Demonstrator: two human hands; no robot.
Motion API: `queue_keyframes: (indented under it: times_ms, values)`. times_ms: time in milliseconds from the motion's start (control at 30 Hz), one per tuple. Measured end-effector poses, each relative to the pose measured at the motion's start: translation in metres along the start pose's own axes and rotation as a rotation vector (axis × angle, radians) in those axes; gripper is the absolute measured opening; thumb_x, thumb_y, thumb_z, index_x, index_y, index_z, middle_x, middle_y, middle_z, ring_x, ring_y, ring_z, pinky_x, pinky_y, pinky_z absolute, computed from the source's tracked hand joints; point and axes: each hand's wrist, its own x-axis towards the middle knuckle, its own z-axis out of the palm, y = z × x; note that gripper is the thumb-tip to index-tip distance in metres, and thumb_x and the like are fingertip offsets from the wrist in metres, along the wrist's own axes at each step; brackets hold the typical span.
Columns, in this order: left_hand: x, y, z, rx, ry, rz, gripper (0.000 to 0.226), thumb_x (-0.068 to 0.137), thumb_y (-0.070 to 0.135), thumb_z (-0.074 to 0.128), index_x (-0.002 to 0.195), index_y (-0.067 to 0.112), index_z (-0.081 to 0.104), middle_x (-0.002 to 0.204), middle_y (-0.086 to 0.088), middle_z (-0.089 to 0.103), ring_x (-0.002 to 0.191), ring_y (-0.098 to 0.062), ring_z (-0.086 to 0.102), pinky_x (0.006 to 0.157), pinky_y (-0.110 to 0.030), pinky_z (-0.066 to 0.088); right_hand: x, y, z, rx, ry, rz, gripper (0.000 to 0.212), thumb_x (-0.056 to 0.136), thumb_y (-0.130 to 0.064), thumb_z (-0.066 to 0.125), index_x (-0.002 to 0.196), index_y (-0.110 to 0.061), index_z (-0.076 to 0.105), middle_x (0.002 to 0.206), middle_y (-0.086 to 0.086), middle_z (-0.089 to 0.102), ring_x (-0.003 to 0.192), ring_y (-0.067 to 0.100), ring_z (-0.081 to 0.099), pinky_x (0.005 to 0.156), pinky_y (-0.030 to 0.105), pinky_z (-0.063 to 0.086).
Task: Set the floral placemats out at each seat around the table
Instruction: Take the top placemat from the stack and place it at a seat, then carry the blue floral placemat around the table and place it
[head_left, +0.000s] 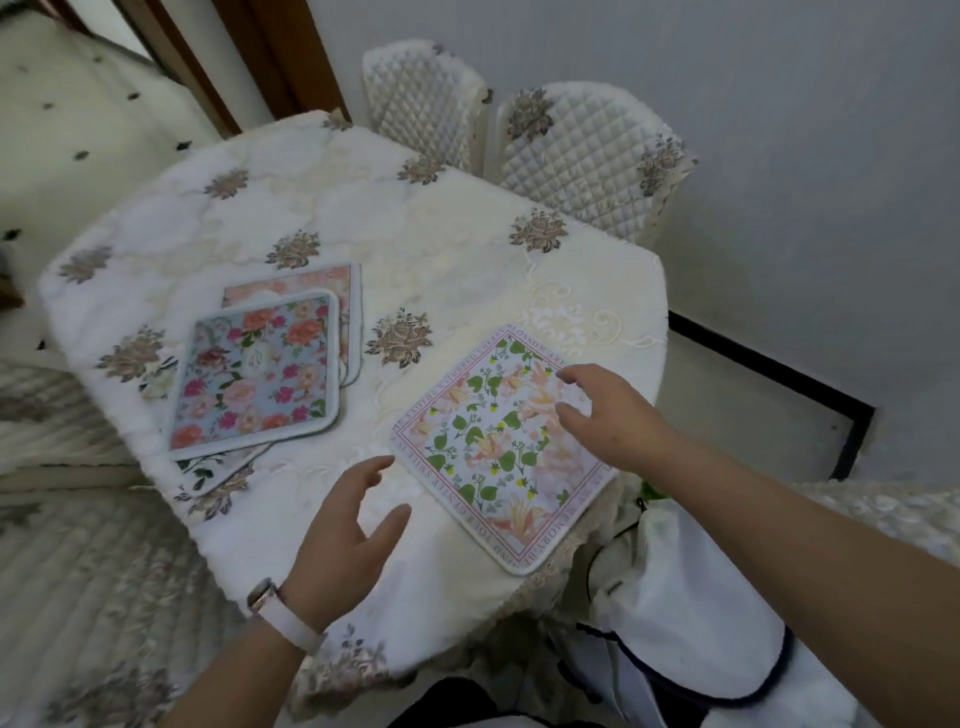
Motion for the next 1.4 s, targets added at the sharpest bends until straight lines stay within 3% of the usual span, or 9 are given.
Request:
queue_keyframes:
  times_ms: [100,200,333,700,1033,1400]
  values:
    - [-0.005,-0.013,-0.039,0.45,0.056,0.247,0.053,0.083,0.05,0.055,0.129,0.023,0.054,0.133,0.007,0.055,0.12,-0.014,0.05,0.098,-0.035,0.041,-0.004,-0.041,0.006,-0.126,-0.016,-0.173,0.051,0.097,-0.038,0.049,0.143,-0.02,0.04,0.147,0.0,0.042,0.135,0.018,0.035,0.109,0.036,0.031]
    - [-0.009,-0.032,-0.077,0.675,0.076,0.216,0.057,0.083,0.057,0.048,0.127,0.021,0.056,0.136,-0.001,0.056,0.122,-0.027,0.052,0.098,-0.049,0.044,-0.007,-0.086,0.017,-0.271,-0.022,-0.337,0.052,0.098,-0.04,0.045,0.144,-0.017,0.039,0.148,0.003,0.041,0.134,0.021,0.035,0.108,0.036,0.03]
    - [-0.03,-0.057,-0.12,0.794,0.139,0.153,0.058,0.083,0.058,0.043,0.128,0.022,0.055,0.138,-0.004,0.054,0.124,-0.03,0.051,0.098,-0.051,0.043,-0.014,-0.139,0.042,-0.37,-0.024,-0.491,0.052,0.097,-0.041,0.045,0.142,-0.015,0.042,0.147,0.006,0.042,0.133,0.025,0.036,0.106,0.041,0.033]
    - [-0.166,-0.174,-0.258,0.834,0.289,-0.005,0.061,0.084,0.061,0.038,0.131,0.026,0.053,0.141,-0.001,0.052,0.128,-0.027,0.048,0.101,-0.05,0.04,-0.065,-0.322,0.183,-0.456,-0.068,-0.727,0.053,0.093,-0.045,0.047,0.138,-0.017,0.047,0.142,0.004,0.047,0.13,0.024,0.04,0.104,0.04,0.037]
    - [-0.294,-0.32,-0.406,0.774,0.395,-0.036,0.059,0.082,0.06,0.039,0.128,0.026,0.054,0.136,-0.002,0.056,0.126,-0.027,0.05,0.1,-0.046,0.04,-0.139,-0.499,0.341,-0.522,-0.055,-0.751,0.052,0.091,-0.048,0.048,0.137,-0.022,0.049,0.14,-0.004,0.049,0.127,0.016,0.043,0.104,0.03,0.034]
    - [-0.291,-0.403,-0.482,0.677,0.446,-0.007,0.056,0.085,0.059,0.038,0.129,0.027,0.053,0.138,0.002,0.054,0.127,-0.024,0.048,0.103,-0.044,0.036,-0.1,-0.605,0.411,-0.593,-0.071,-0.741,0.051,0.093,-0.045,0.046,0.138,-0.022,0.045,0.141,-0.002,0.046,0.125,0.021,0.043,0.1,0.035,0.037]
